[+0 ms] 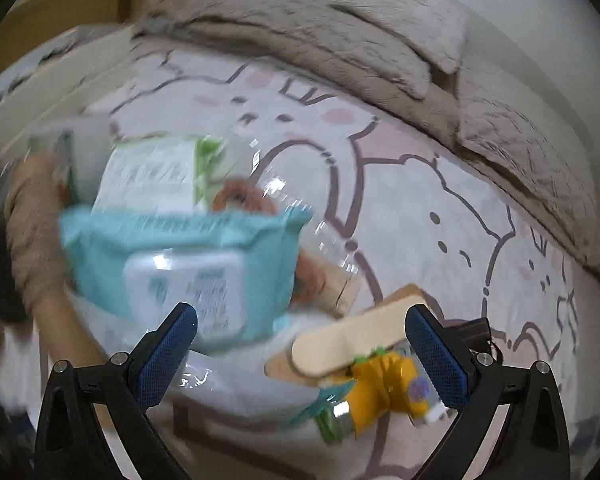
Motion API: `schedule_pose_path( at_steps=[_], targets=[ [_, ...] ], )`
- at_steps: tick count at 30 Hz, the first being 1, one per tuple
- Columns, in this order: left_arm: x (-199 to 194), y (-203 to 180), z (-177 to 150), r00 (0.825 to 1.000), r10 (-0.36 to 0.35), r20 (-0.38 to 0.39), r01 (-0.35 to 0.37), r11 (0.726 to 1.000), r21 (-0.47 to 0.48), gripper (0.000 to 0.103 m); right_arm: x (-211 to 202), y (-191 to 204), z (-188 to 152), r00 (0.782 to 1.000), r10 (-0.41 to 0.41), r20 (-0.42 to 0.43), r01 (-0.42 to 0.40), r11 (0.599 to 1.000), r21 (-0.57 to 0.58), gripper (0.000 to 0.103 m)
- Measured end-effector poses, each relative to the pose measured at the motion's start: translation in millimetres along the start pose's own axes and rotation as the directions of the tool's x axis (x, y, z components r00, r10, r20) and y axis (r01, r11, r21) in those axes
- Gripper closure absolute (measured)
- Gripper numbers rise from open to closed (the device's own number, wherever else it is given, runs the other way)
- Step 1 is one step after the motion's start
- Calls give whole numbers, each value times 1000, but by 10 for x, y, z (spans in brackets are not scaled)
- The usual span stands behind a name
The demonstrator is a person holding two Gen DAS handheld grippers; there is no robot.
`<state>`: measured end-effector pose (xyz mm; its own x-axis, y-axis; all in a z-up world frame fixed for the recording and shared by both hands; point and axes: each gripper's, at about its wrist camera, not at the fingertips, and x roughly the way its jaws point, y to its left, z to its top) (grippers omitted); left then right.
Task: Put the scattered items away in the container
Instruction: 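Grasp the white plastic bag with the right gripper while the left gripper holds the charger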
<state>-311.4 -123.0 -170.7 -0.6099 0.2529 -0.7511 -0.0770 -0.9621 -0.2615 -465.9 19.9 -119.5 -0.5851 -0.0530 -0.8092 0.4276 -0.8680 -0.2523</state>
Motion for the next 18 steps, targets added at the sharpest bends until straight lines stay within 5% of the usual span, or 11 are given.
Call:
schedule_pose_path(
  at_steps=[6,18],
  targets=[
    [-34,49,12,1000,4,4,-4,1000,-28,79,-46,115,-330,995,-33,-94,17,986,-165,0],
    [-103,53,14,1000,3,25,-2,999,-42,79,-65,517,-864,986,-26,-167,-63,860,-506,0]
  ],
)
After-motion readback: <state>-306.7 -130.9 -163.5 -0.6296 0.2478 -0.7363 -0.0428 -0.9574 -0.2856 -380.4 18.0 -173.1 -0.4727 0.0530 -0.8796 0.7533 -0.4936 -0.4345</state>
